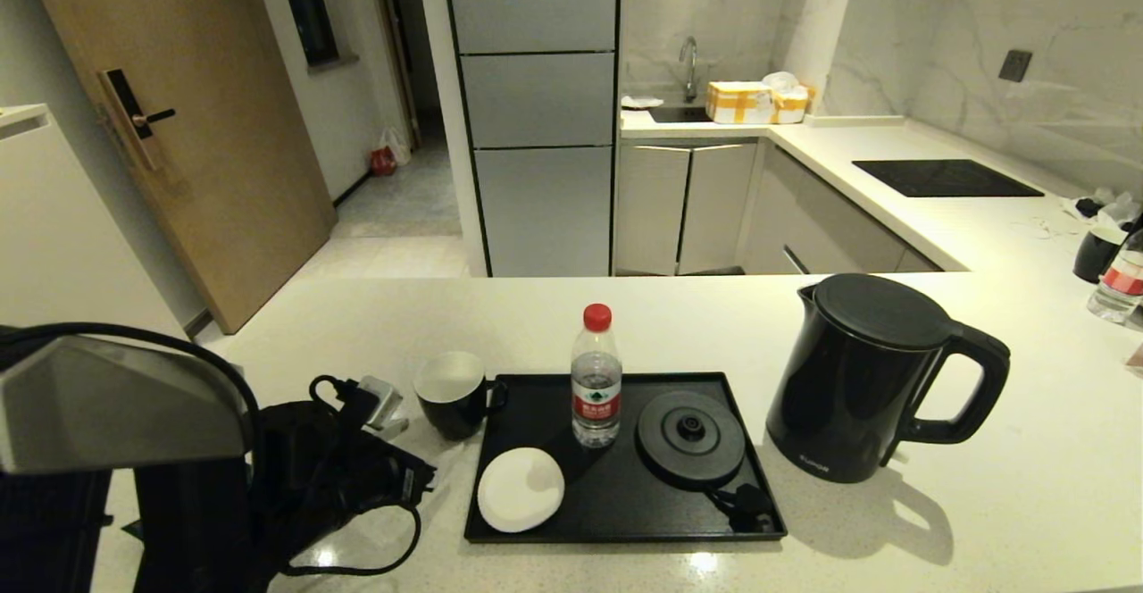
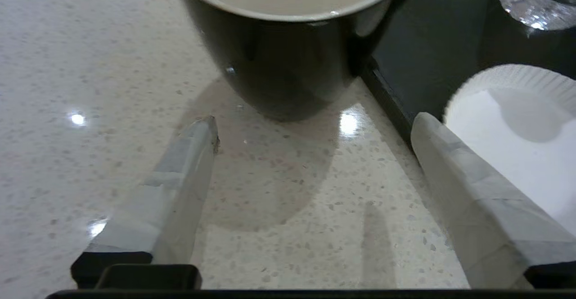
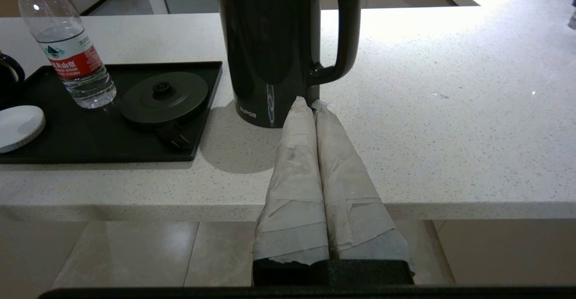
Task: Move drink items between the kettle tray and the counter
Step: Return the tea cup to its original position
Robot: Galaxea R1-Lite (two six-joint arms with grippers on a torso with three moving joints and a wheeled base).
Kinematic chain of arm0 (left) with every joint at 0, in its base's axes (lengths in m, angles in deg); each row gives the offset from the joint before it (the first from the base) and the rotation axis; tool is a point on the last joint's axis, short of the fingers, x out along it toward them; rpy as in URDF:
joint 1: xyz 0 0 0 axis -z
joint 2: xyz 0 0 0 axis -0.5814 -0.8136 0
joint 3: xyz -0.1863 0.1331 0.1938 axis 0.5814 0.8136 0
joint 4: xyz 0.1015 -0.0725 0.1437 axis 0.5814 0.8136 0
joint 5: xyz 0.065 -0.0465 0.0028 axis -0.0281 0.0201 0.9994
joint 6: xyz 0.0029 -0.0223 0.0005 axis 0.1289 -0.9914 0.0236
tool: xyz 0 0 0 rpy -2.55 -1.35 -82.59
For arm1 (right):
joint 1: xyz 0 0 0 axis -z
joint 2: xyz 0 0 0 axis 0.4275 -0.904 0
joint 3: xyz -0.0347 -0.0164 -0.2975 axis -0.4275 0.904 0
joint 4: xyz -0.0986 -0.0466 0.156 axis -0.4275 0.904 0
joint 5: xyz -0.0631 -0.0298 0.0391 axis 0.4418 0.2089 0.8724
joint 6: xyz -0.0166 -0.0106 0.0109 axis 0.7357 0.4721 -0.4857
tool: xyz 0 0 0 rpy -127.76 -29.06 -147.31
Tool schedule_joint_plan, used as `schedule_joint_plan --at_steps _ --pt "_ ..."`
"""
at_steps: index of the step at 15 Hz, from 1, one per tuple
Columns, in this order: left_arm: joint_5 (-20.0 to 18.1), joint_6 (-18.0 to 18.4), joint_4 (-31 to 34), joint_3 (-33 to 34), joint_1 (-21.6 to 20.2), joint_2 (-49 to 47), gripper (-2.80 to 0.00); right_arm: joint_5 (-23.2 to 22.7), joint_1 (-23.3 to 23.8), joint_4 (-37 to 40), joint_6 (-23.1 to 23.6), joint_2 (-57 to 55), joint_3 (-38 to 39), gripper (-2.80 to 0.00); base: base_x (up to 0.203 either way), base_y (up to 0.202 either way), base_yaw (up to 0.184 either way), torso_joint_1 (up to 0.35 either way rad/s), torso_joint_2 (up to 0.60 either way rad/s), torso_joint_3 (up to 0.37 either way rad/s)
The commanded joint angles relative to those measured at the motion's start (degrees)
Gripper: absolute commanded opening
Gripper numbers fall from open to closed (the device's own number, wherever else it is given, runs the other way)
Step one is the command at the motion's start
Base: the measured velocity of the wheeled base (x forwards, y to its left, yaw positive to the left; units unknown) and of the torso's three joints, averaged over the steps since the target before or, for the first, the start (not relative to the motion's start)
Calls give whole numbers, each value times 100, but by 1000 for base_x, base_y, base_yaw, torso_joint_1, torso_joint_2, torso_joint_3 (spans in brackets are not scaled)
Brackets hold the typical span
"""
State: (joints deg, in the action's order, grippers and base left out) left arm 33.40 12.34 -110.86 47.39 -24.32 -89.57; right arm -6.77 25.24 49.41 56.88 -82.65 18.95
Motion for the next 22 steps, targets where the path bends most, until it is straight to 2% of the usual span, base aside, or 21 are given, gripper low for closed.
schedule_joint_plan --at_steps 1,7,13,15,22 --pt "17 10 -49 -29 125 -26 0 -11 -1 0 1 -9 9 -280 0 0 0 0 0 0" --pt "142 10 -49 -430 142 -180 0 -2 -1 0 1 0 9 -280 0 0 0 0 0 0" --pt "454 11 -49 -799 136 -459 0 -2 -1 0 1 0 9 -280 0 0 0 0 0 0" --pt "470 19 -49 -1058 133 -607 0 -11 -1 0 1 0 9 -280 0 0 0 0 0 0" --pt "509 10 -49 -1339 133 -764 0 -11 -1 0 1 -9 9 -280 0 0 0 0 0 0"
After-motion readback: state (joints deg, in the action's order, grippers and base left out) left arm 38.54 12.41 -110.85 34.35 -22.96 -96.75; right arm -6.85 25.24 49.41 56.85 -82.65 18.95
